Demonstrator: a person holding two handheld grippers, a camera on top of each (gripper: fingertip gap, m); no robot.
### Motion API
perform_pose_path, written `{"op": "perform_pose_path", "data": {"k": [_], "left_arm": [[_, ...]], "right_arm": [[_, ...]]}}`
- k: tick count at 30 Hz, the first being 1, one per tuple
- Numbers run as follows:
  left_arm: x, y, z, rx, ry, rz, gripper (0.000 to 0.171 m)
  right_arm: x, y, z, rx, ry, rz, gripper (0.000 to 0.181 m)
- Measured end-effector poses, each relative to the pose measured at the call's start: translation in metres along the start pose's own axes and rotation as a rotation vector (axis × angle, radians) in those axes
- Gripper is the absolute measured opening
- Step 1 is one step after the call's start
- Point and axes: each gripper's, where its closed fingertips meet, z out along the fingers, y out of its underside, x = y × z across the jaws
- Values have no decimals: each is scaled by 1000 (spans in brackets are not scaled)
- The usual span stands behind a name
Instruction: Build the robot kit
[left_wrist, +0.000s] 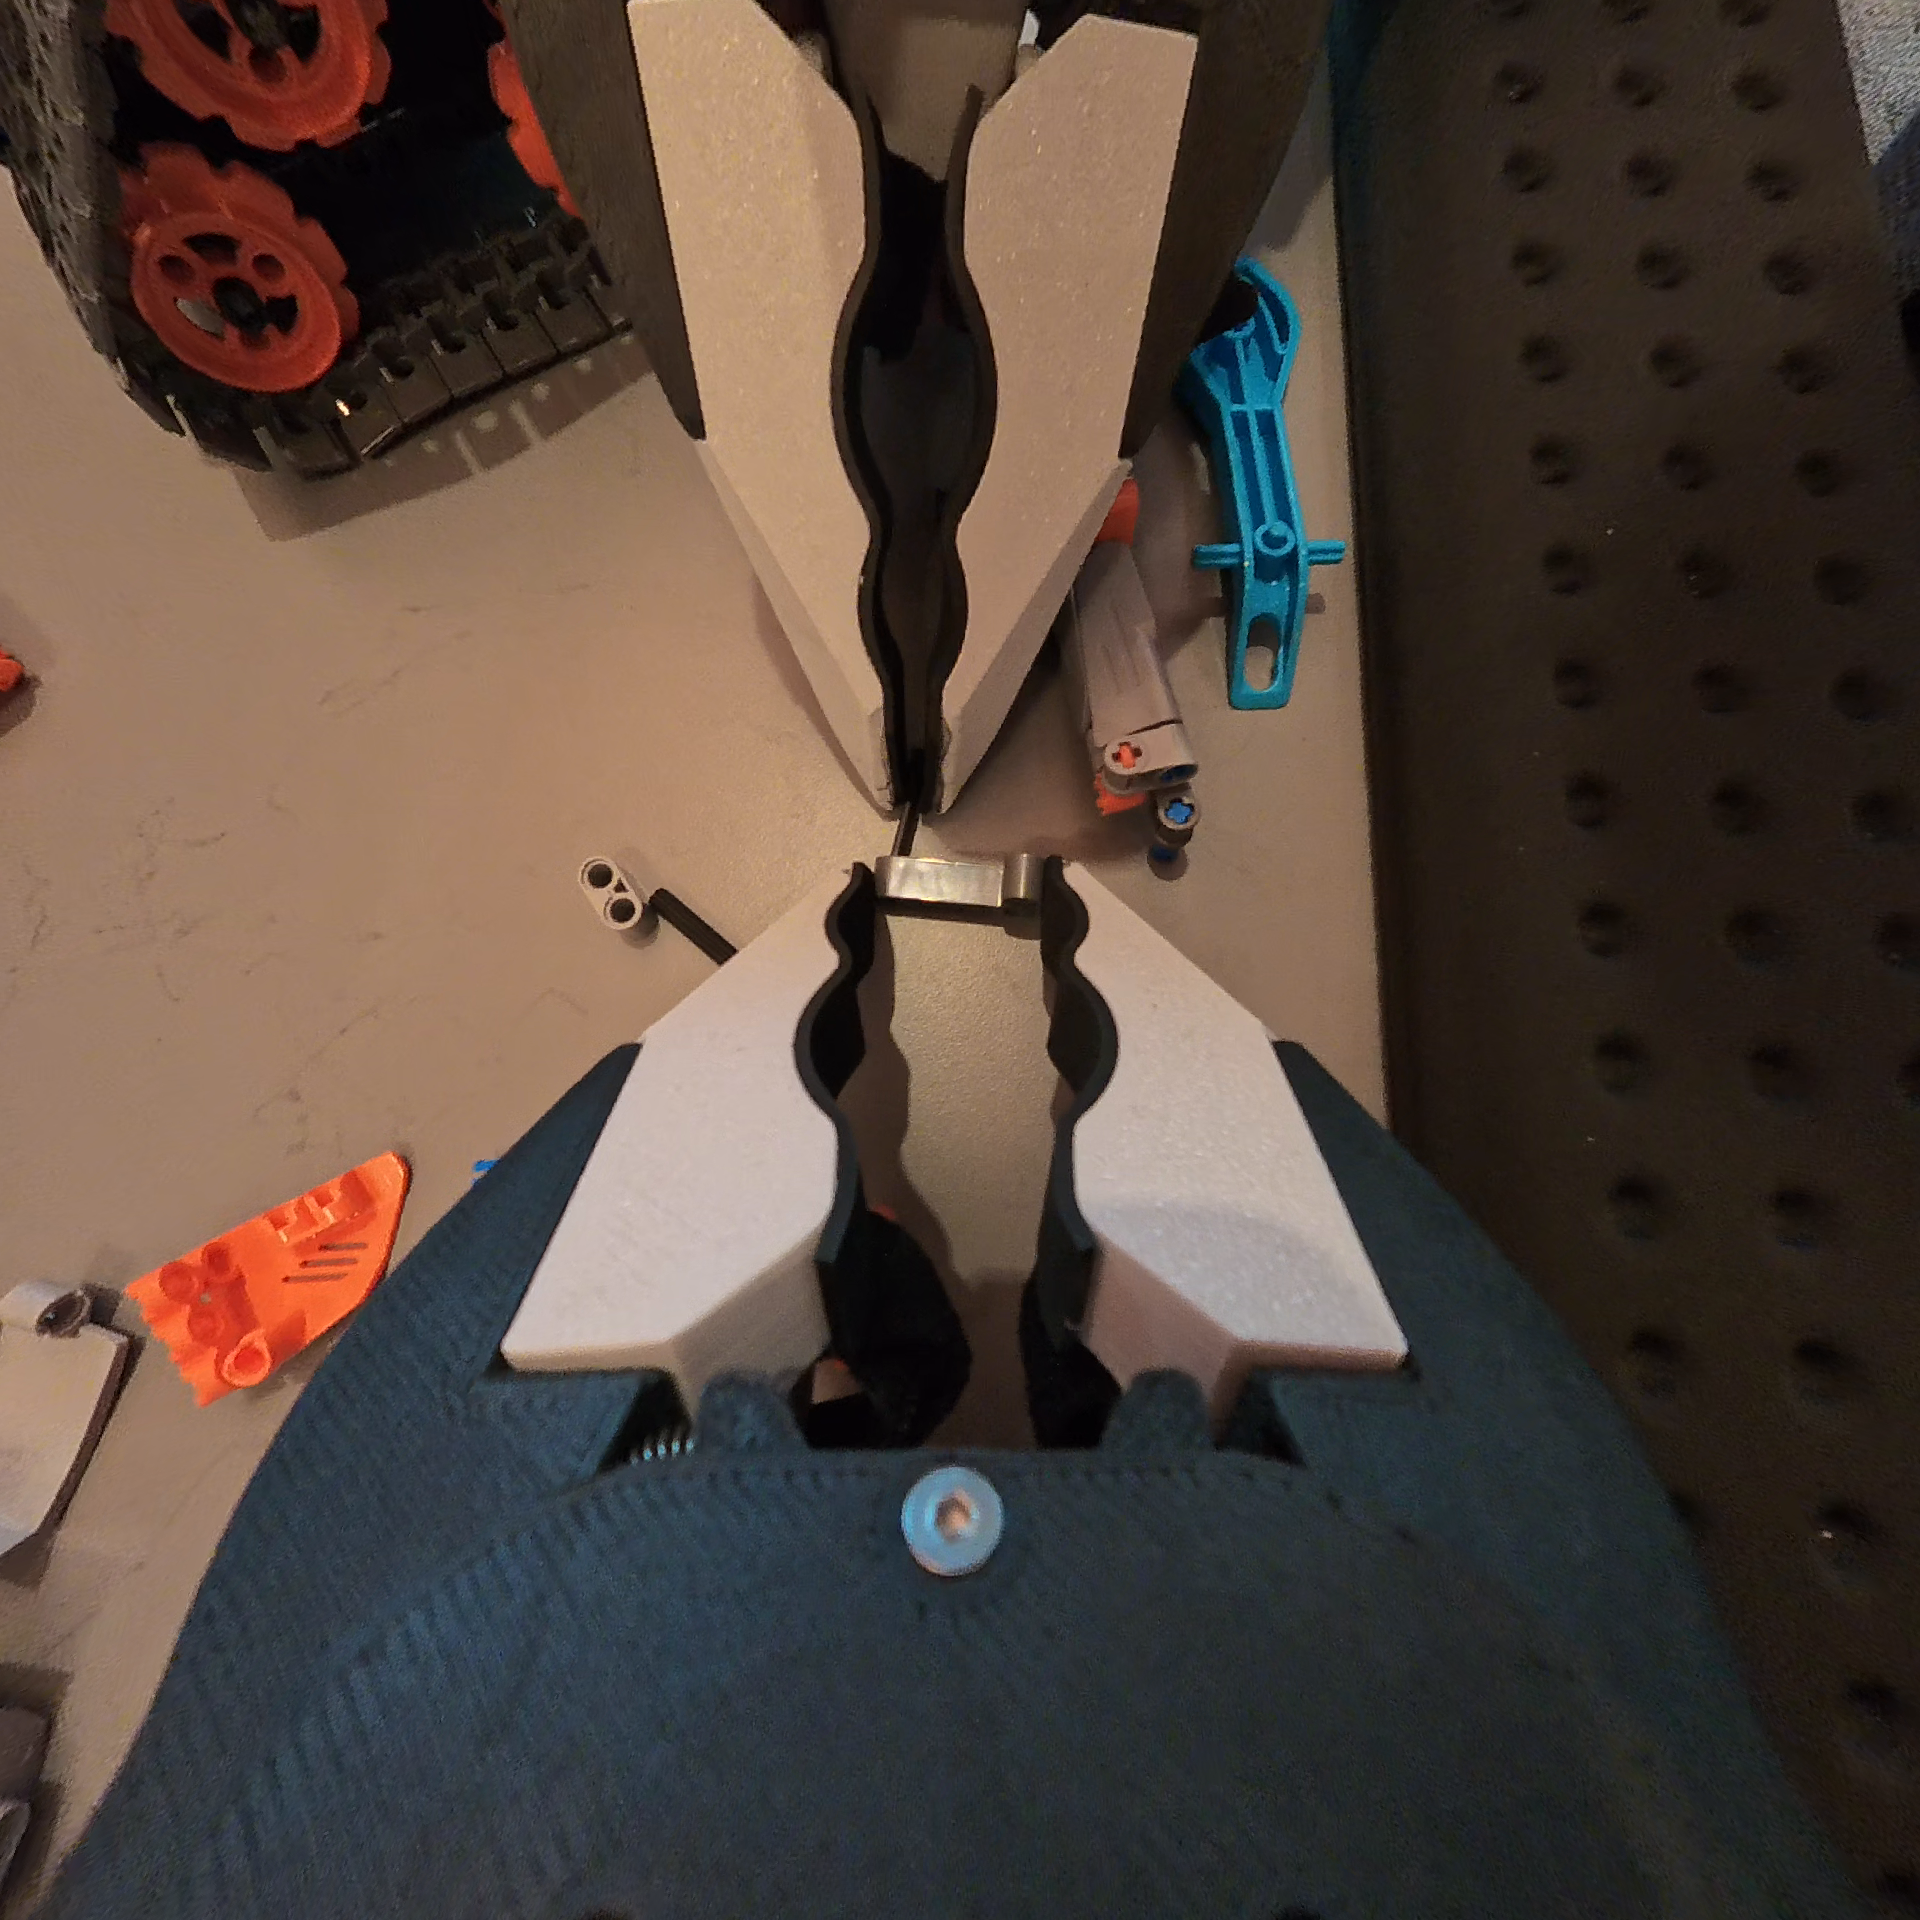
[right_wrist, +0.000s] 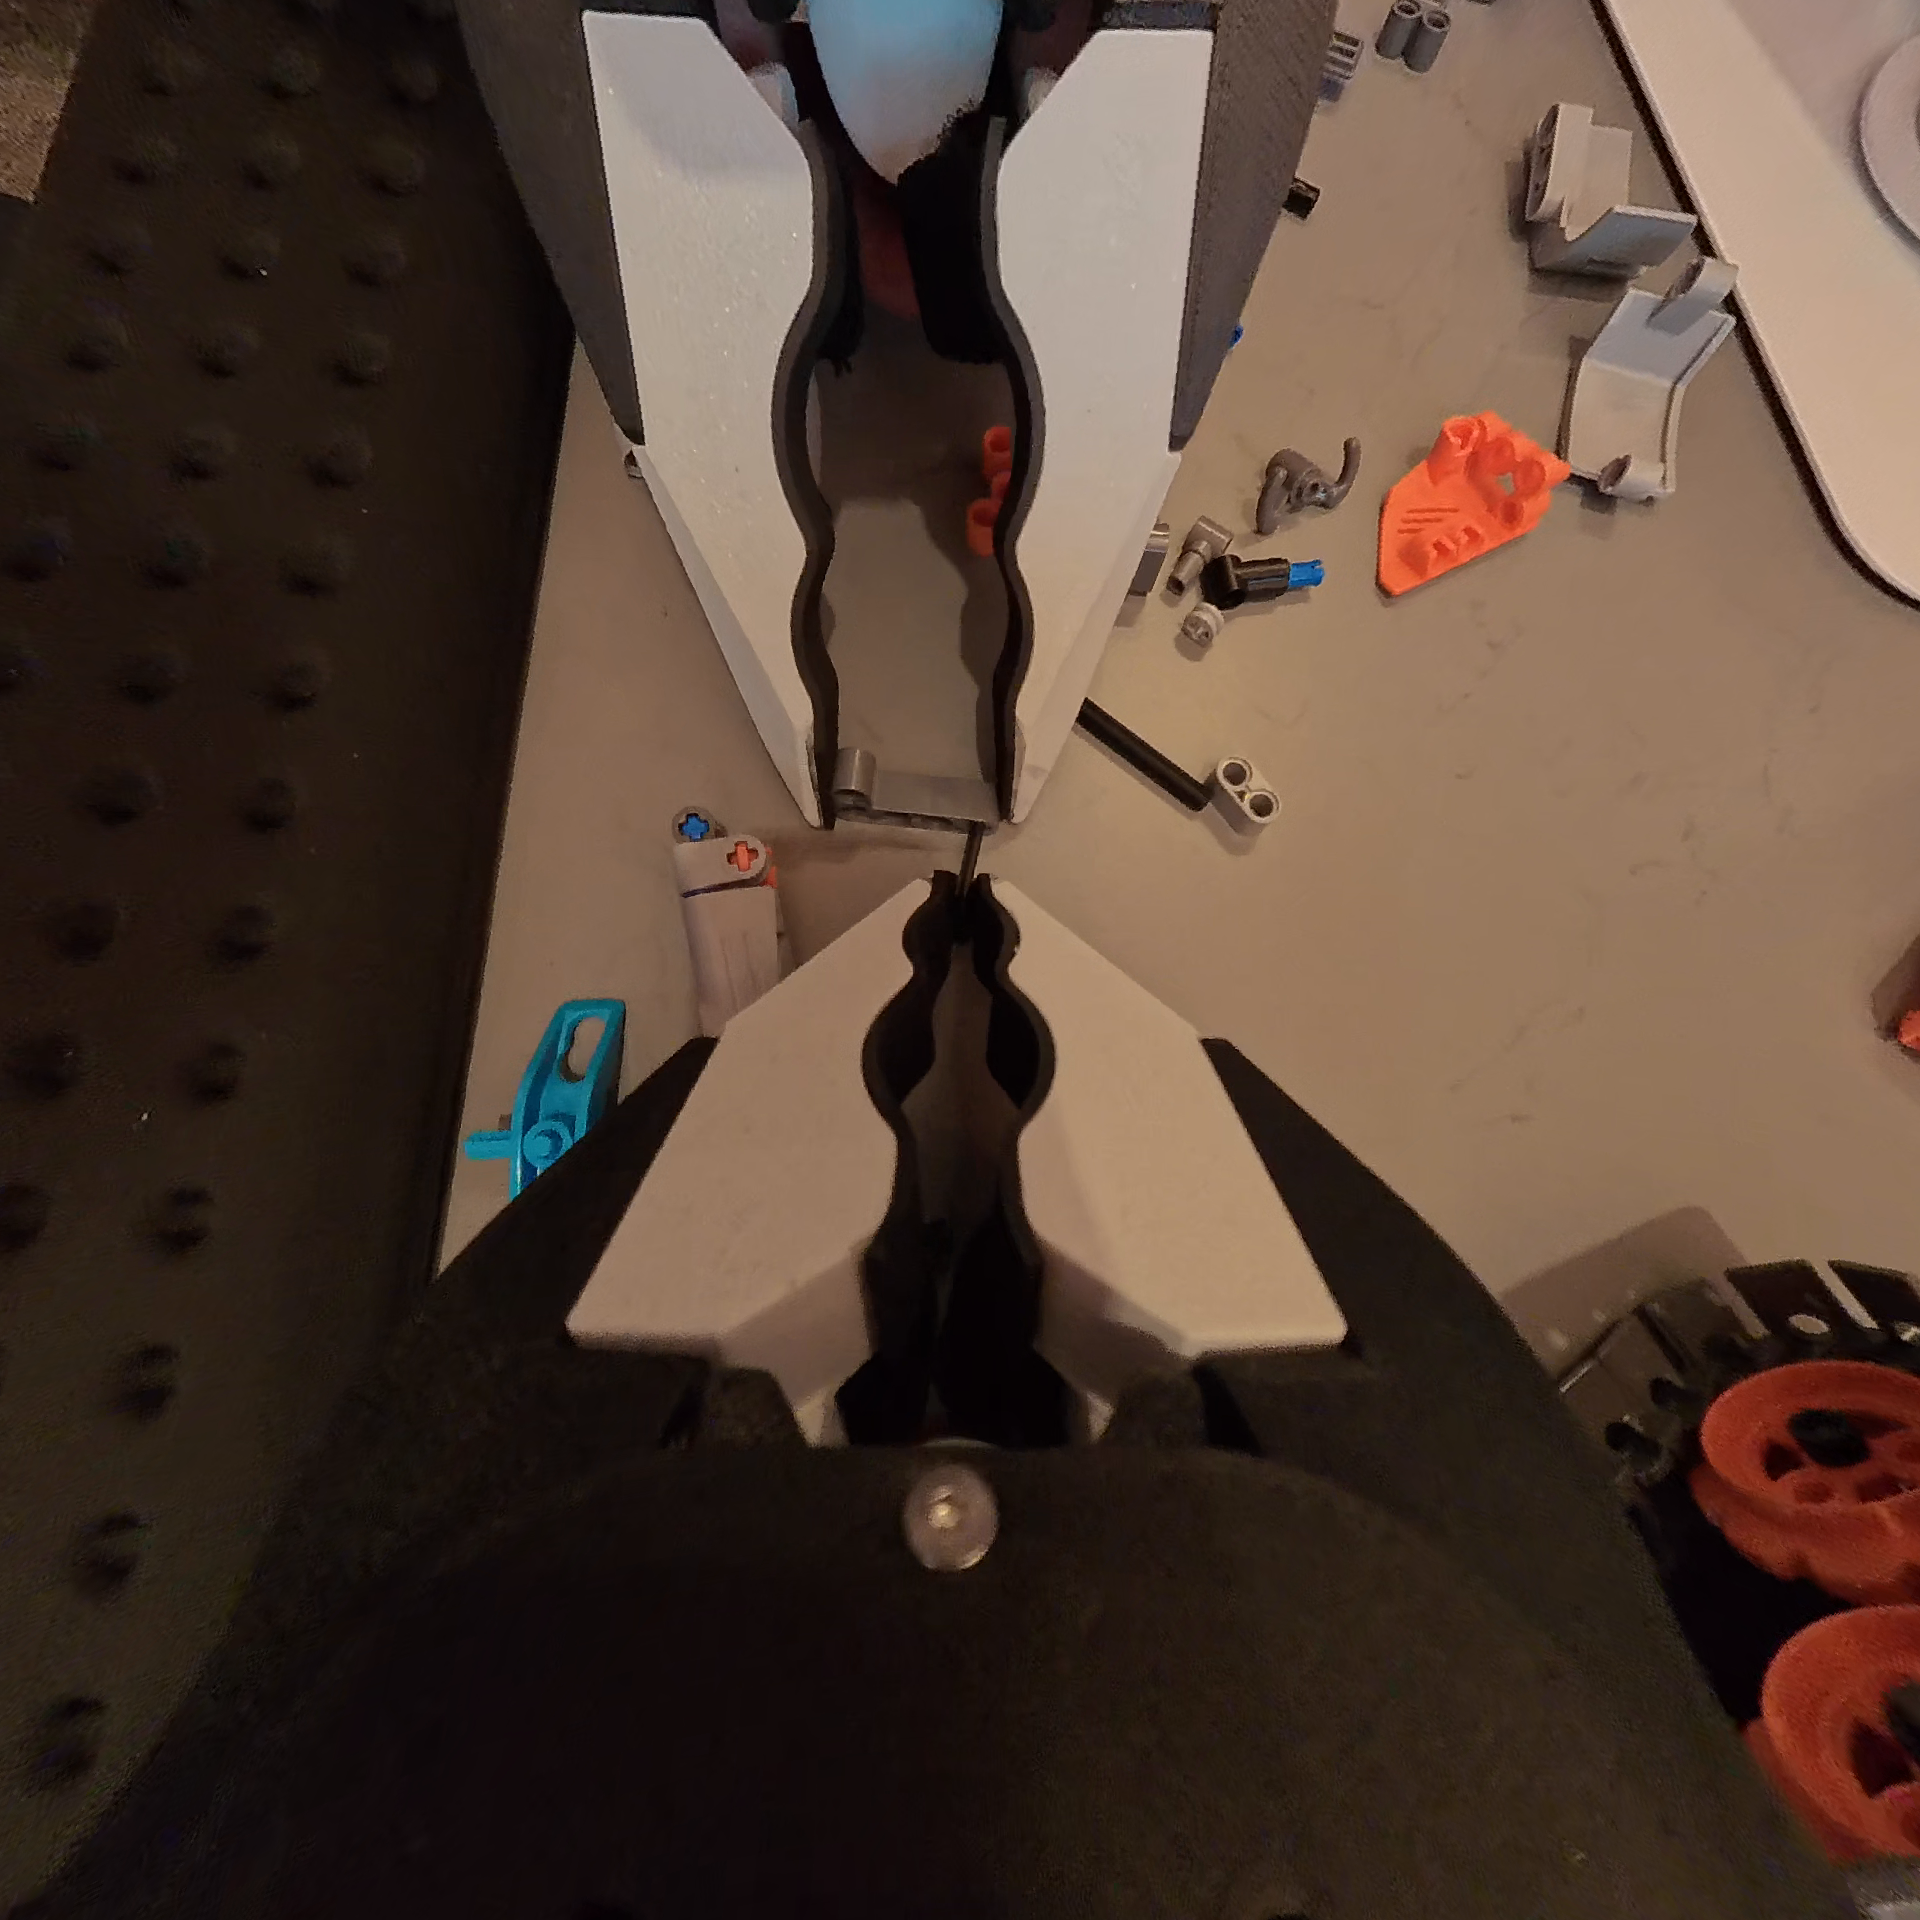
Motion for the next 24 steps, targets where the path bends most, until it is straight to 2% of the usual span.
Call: {"op": "perform_pose_path", "data": {"k": [20,22,24], "left_arm": [[0,0,0,14,17,18,30],[1,-2,1,27,18,11,30],[1,-1,1,23,13,13,30]], "right_arm": [[3,-4,4,-20,6,-19,0],[3,-1,-2,-54,7,-8,12],[1,1,-9,-44,12,-4,14]]}}
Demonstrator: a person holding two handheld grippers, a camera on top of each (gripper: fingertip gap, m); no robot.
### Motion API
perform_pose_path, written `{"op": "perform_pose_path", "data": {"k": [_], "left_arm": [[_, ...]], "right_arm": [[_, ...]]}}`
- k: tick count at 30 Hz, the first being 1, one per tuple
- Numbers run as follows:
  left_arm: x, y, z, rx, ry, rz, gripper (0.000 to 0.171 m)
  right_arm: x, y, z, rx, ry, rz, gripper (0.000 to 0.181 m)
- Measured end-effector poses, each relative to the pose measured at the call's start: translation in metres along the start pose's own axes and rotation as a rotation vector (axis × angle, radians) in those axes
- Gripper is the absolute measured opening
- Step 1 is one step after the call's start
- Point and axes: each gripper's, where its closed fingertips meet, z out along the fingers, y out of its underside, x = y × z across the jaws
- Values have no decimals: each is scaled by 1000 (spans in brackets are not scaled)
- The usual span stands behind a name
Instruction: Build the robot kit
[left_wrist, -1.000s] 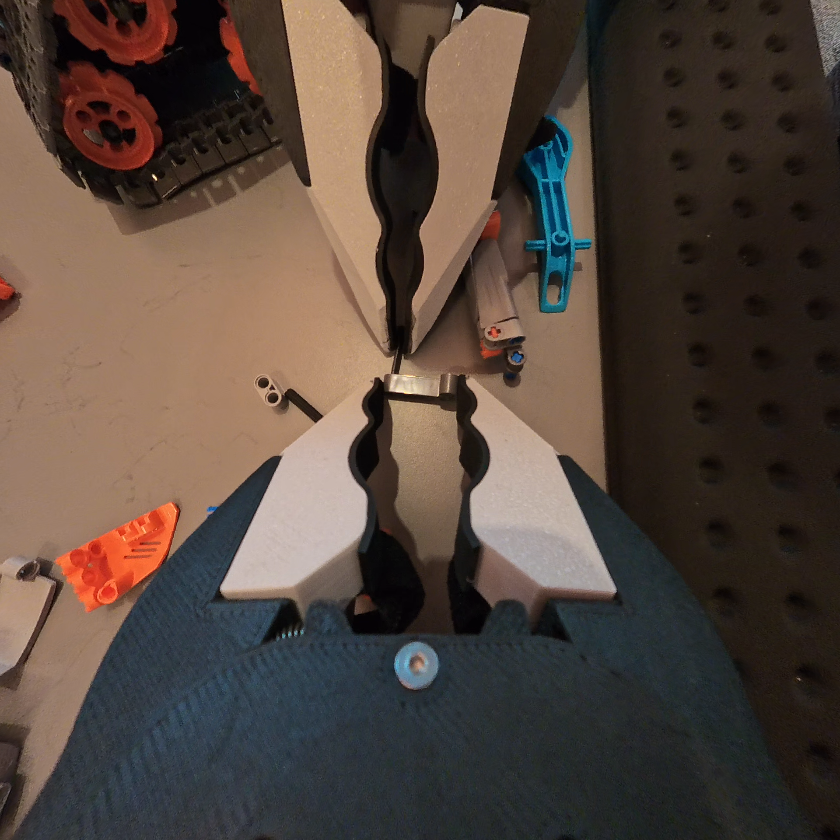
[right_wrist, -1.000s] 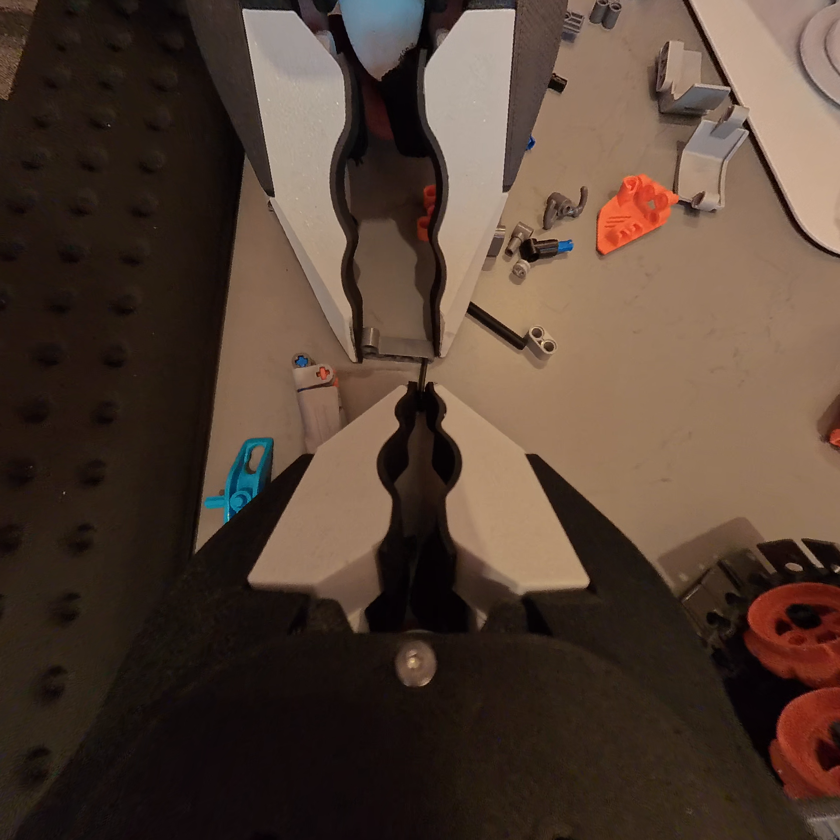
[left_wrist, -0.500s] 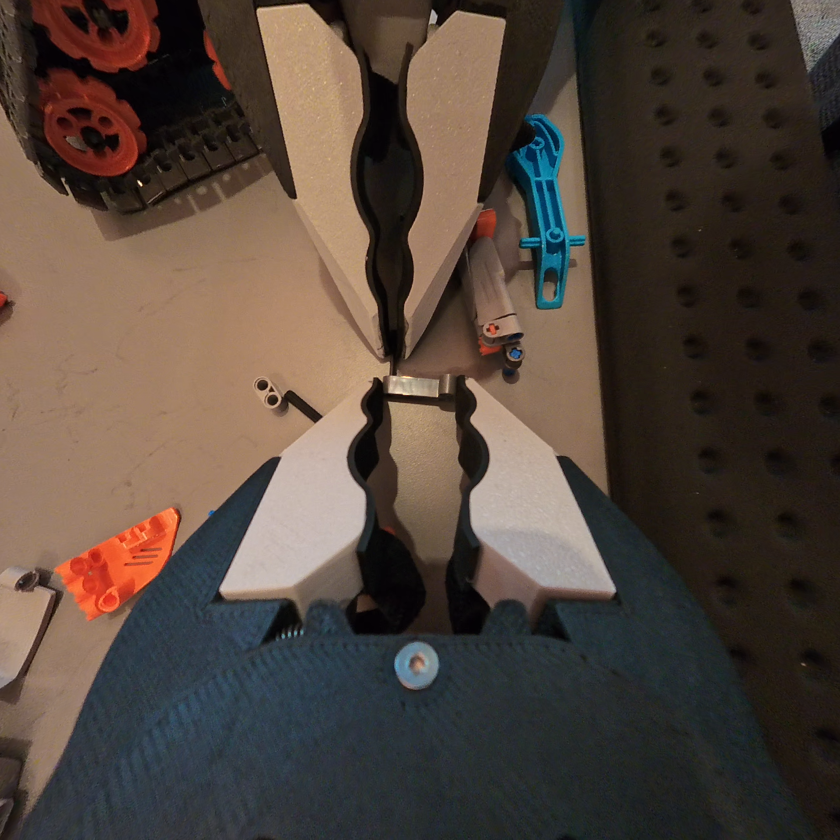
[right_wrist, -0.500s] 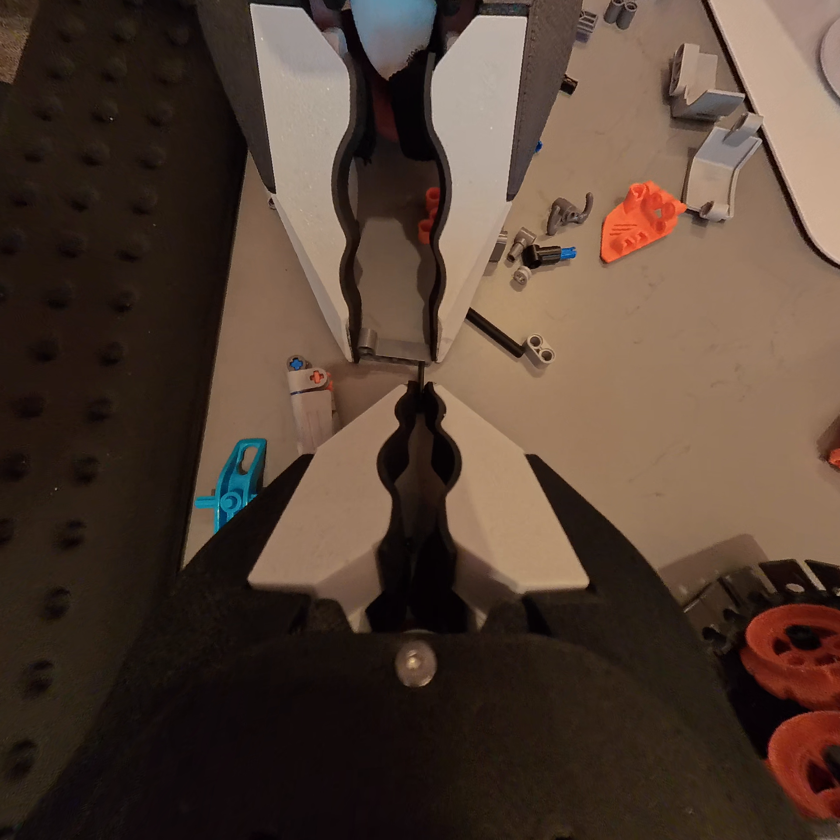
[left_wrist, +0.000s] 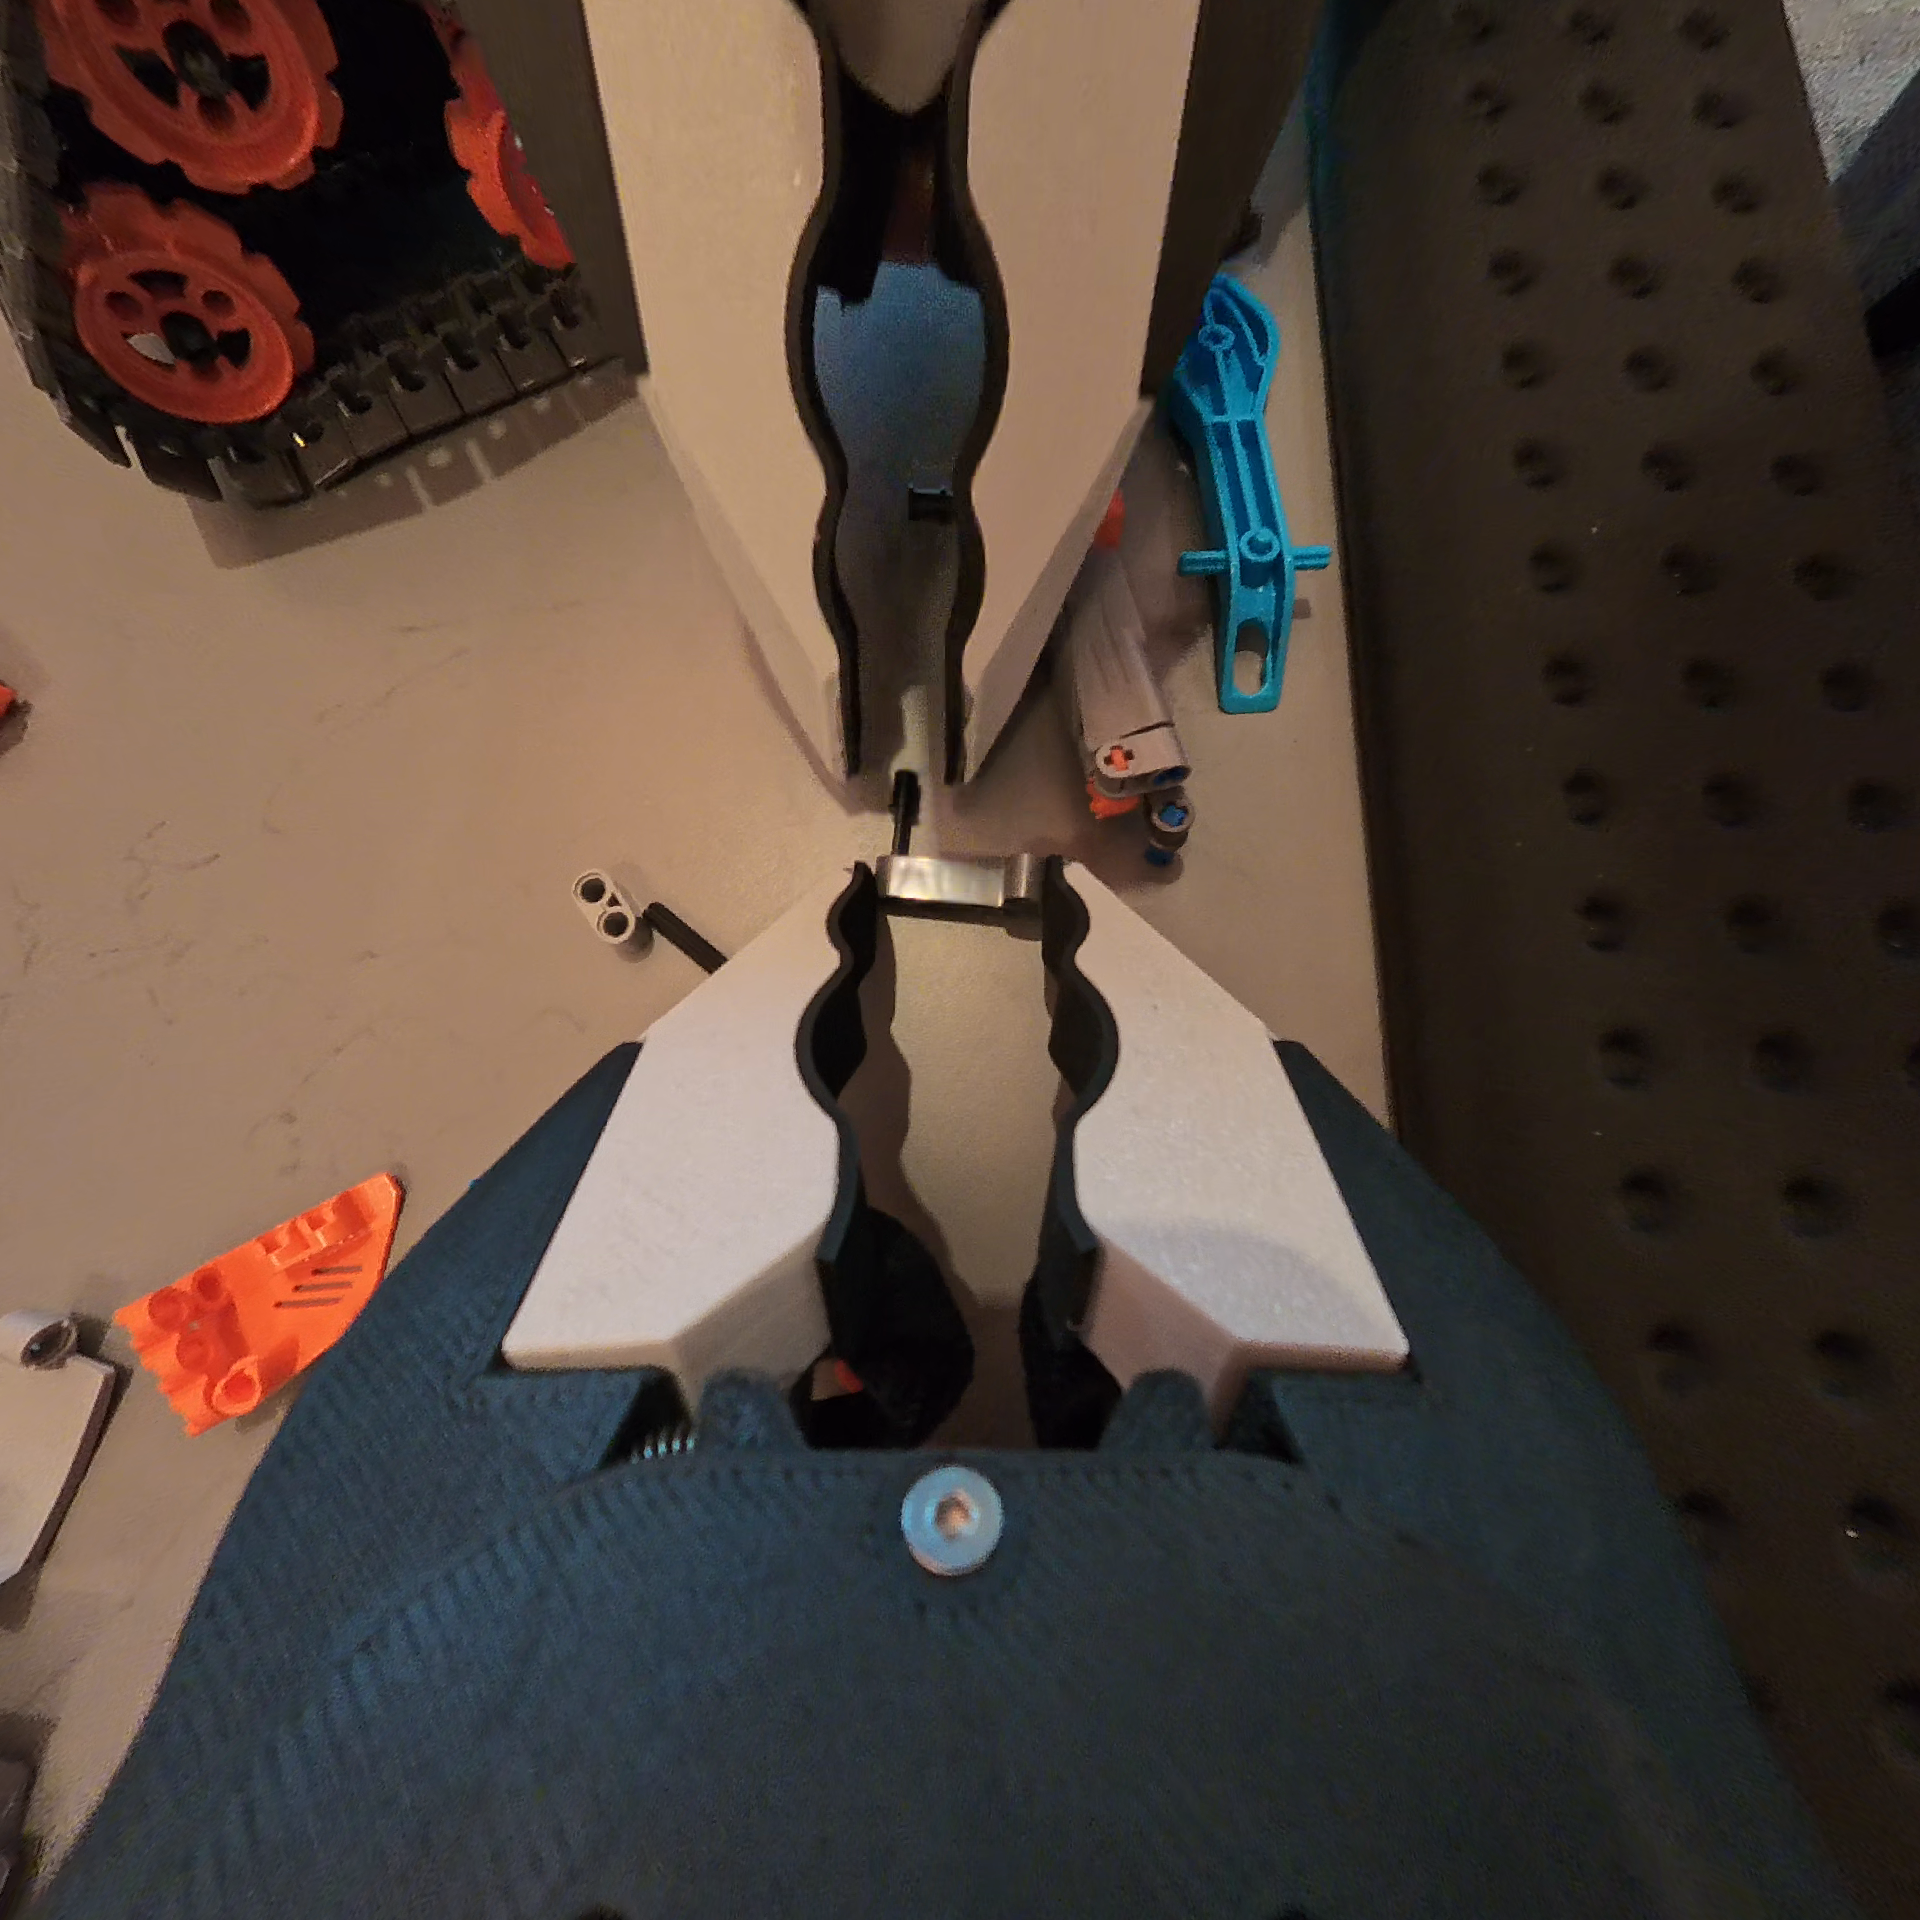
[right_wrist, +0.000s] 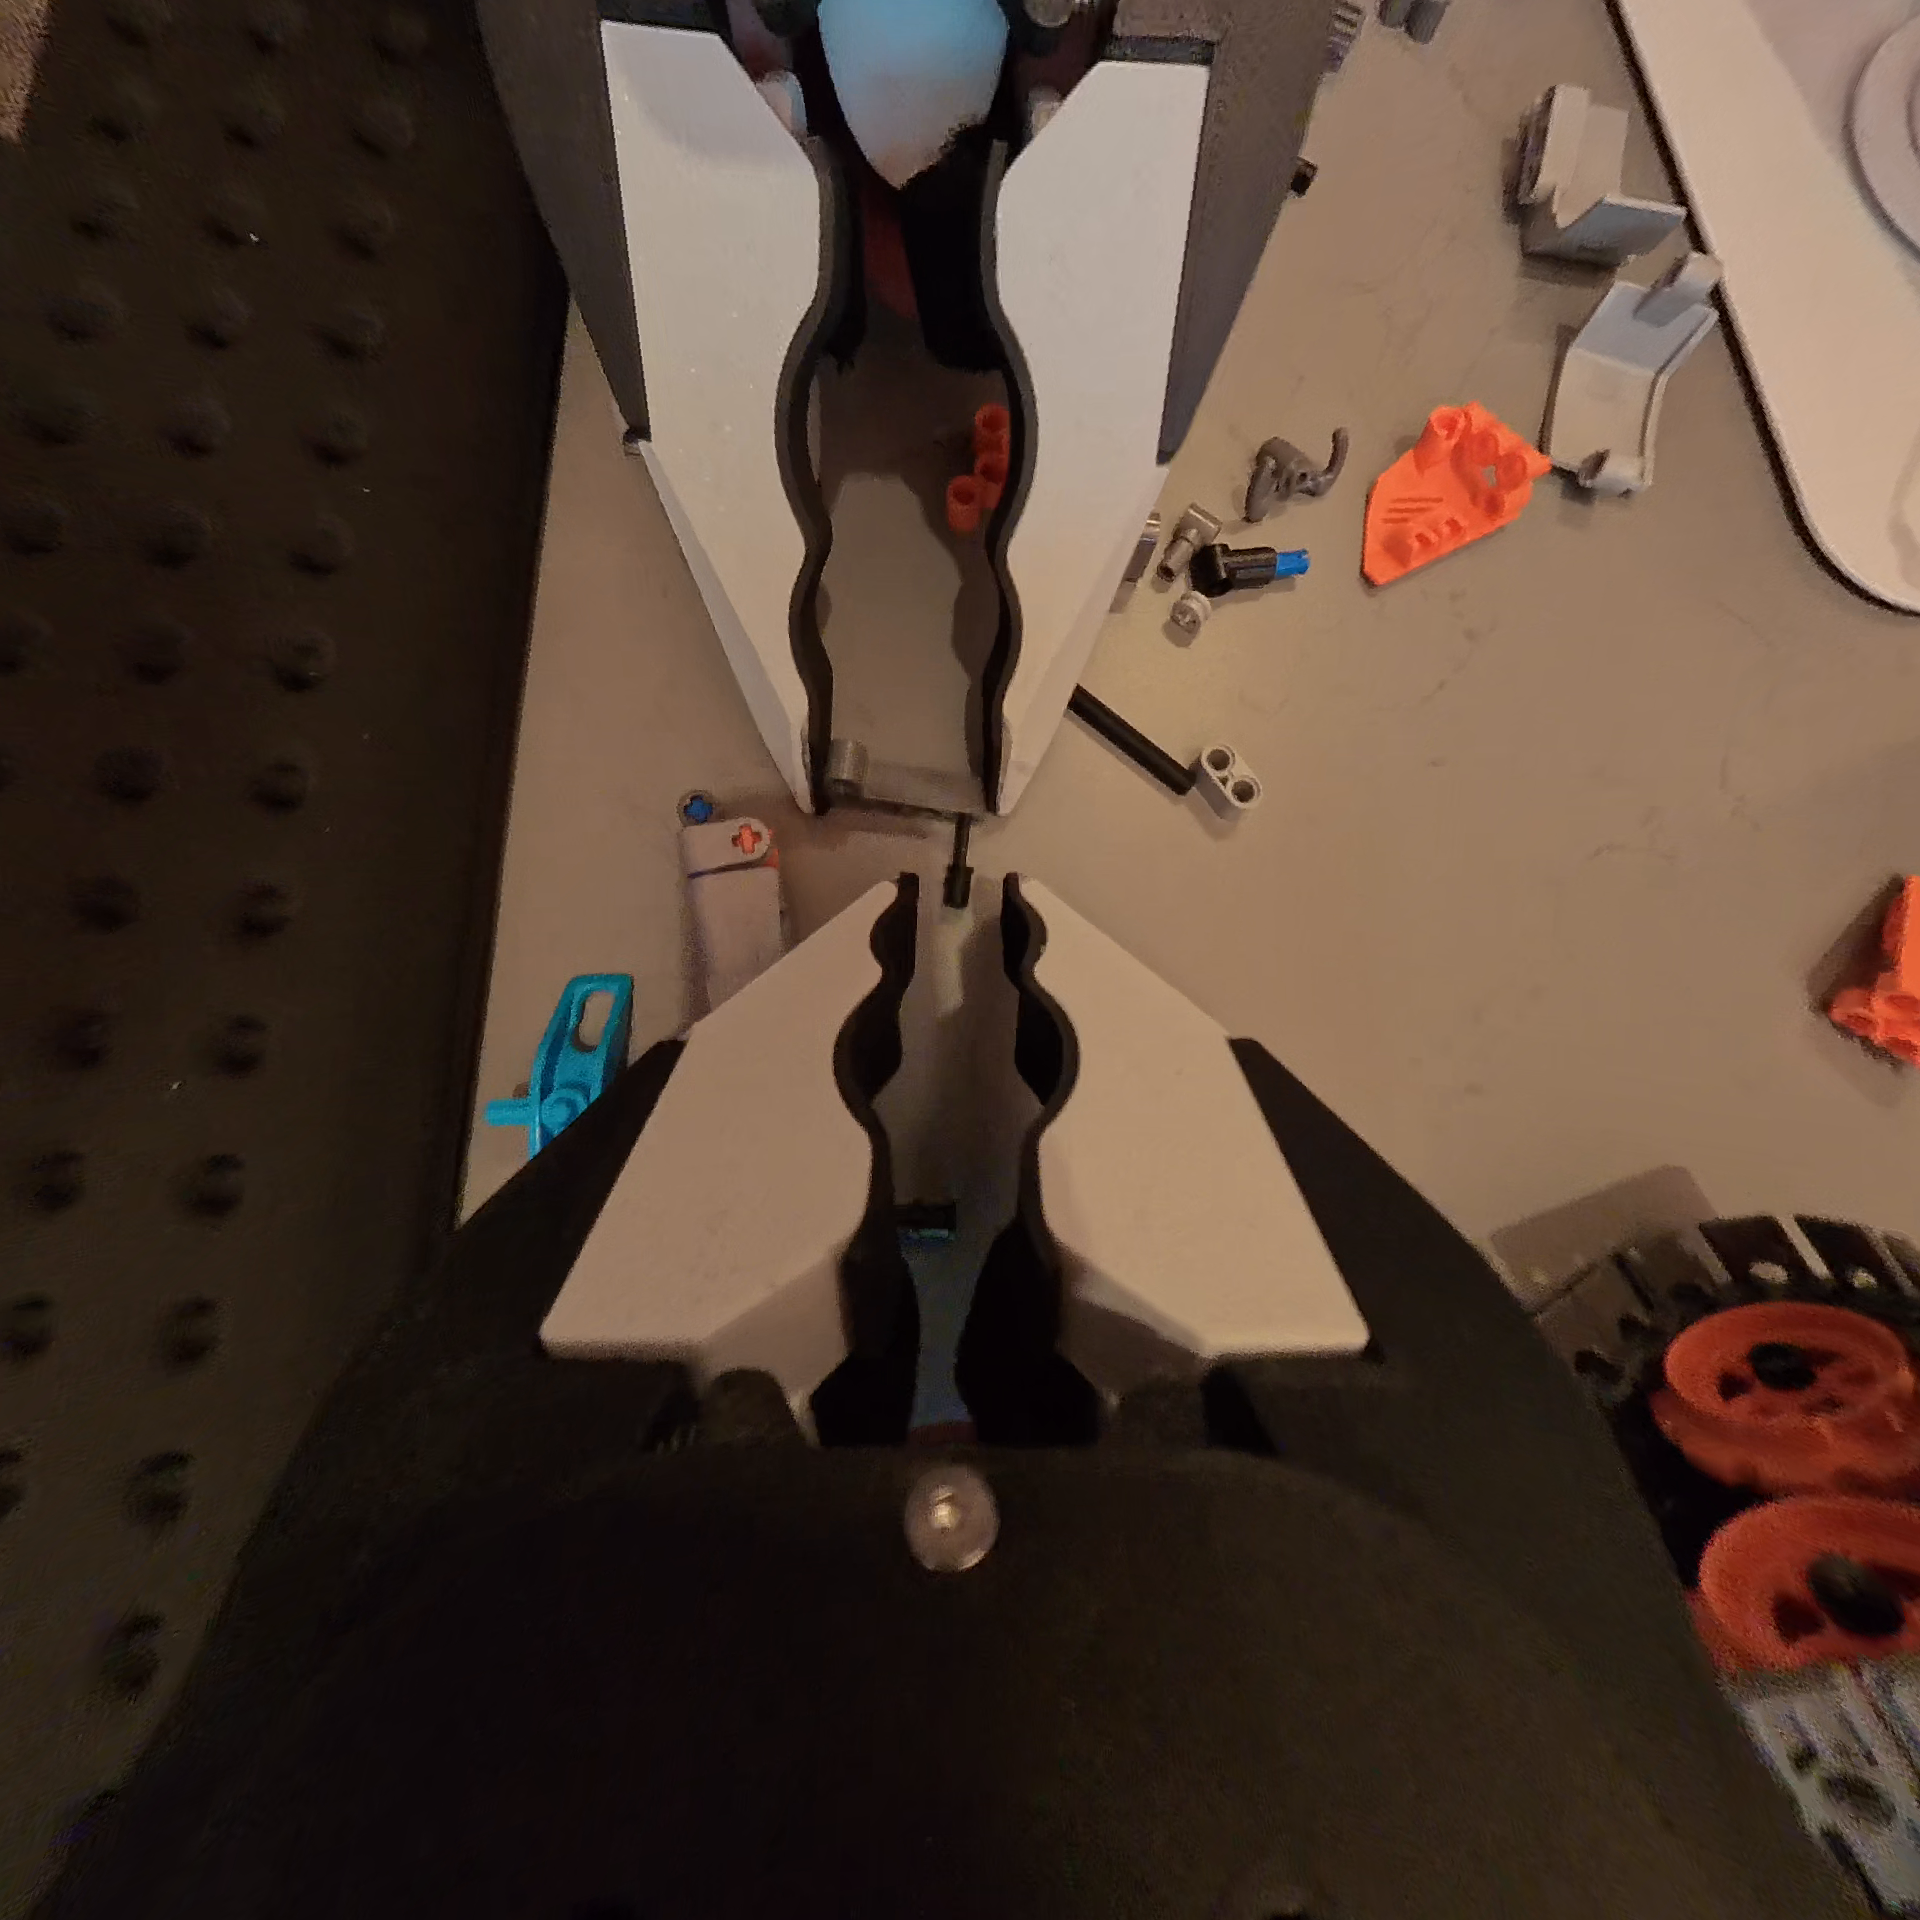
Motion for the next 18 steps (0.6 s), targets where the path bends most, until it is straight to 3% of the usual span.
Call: {"op": "perform_pose_path", "data": {"k": [4,18], "left_arm": [[0,0,0,3,2,-3,30],[0,-1,0,3,3,0,30]], "right_arm": [[2,10,-2,-27,7,14,0],[0,6,4,-2,-2,-3,0]]}}
